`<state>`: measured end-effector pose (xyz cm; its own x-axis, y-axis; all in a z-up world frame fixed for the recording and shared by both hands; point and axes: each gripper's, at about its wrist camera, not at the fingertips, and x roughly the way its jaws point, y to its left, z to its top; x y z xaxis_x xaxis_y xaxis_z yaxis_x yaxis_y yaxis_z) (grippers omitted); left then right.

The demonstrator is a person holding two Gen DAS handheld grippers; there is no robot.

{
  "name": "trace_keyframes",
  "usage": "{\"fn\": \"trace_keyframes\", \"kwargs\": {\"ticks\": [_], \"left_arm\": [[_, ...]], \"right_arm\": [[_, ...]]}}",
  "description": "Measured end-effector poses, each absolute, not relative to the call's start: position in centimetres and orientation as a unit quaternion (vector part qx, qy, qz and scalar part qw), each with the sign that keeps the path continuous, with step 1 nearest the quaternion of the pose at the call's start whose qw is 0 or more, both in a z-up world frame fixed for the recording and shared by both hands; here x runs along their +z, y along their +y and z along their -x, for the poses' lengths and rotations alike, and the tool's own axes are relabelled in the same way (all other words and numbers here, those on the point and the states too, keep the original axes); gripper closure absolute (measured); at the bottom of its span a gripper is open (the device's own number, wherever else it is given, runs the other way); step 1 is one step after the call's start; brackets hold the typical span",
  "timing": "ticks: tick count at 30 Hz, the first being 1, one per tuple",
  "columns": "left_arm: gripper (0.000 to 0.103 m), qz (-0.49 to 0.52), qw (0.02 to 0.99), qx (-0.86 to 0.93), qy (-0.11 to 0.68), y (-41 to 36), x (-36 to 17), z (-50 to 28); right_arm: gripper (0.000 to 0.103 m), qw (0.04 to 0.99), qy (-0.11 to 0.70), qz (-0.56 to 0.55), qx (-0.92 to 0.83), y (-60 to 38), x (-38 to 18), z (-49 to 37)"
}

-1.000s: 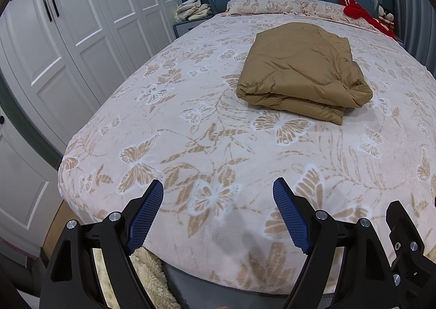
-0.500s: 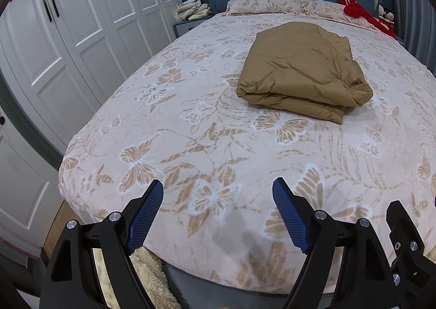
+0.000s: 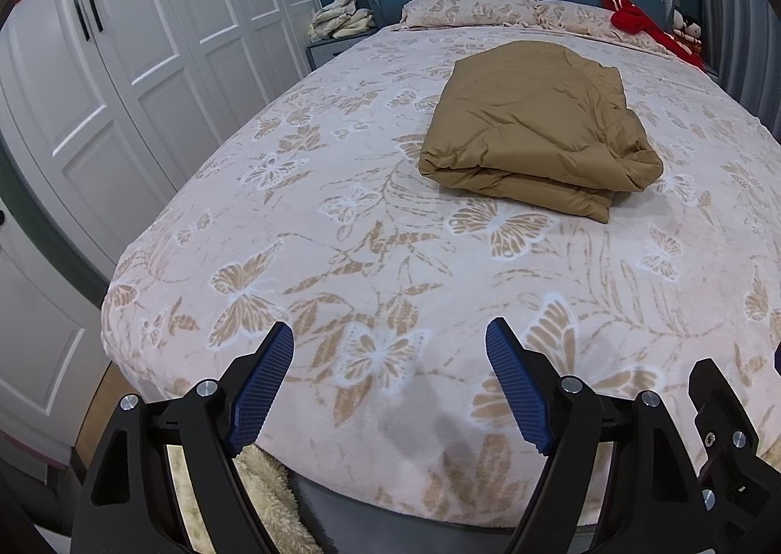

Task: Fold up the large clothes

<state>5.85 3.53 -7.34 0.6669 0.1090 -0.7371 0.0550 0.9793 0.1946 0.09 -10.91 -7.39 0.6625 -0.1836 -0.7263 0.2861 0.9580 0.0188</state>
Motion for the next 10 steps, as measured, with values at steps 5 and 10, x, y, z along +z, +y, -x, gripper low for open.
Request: {"fn": "trace_keyframes", "kwargs": {"ticks": [5, 10], "left_arm": [[0.027, -0.103, 0.908, 0.016, 0.407, 3.58, -7.38, -5.81], [0.031, -0.108, 0.908, 0.016, 0.403, 3.39, -7.46, -5.78]], "right_arm": [[0.024, 0.909, 0.391, -0.067, -0.13, -10.89, -7.32, -0.13], [0.025, 0.908, 0.392, -0.067, -0.131, -10.92, -7.3, -0.06]]}}
